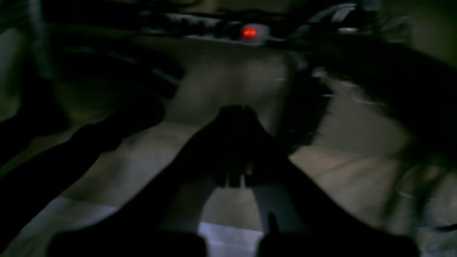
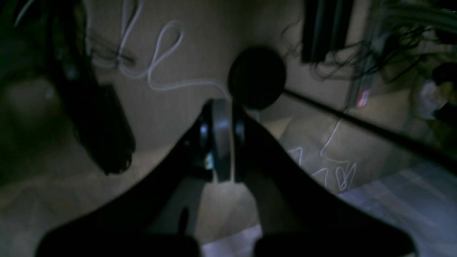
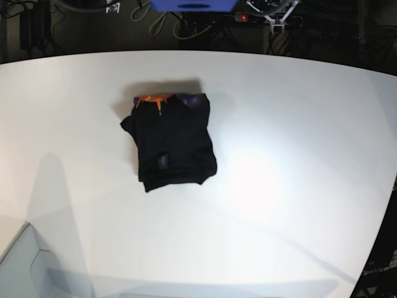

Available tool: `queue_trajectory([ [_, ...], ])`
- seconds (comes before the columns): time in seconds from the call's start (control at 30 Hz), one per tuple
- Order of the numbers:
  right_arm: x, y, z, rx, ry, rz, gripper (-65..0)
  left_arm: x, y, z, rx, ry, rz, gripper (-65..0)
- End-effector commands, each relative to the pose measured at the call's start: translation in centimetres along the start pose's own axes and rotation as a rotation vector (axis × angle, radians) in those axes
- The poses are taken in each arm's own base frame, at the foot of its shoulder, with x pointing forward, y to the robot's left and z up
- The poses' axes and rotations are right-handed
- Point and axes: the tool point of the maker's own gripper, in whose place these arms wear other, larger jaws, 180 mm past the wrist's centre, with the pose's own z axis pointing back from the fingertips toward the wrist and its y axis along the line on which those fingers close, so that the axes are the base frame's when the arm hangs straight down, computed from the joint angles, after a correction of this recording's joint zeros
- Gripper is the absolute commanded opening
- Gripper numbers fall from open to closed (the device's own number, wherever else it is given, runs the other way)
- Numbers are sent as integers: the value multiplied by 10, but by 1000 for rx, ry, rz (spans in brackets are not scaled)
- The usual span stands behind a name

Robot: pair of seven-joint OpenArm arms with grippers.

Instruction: Layout the t-shirt on the table in an organized manner, then fold the t-shirt properly

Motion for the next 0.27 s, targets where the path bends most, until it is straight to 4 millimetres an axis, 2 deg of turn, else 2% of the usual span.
queue_trajectory([
  [0.0, -5, 0, 2, -9, 11, 5, -650, 5, 2, 0, 9, -18, -5, -649],
  [0.17, -2, 6, 2, -2, 19, -4, -650, 6, -16, -1, -23, -23, -78, -649],
  [0.23, 7, 11, 0, 6, 9, -12, -650, 8, -21, -1, -31, -27, -82, -649],
])
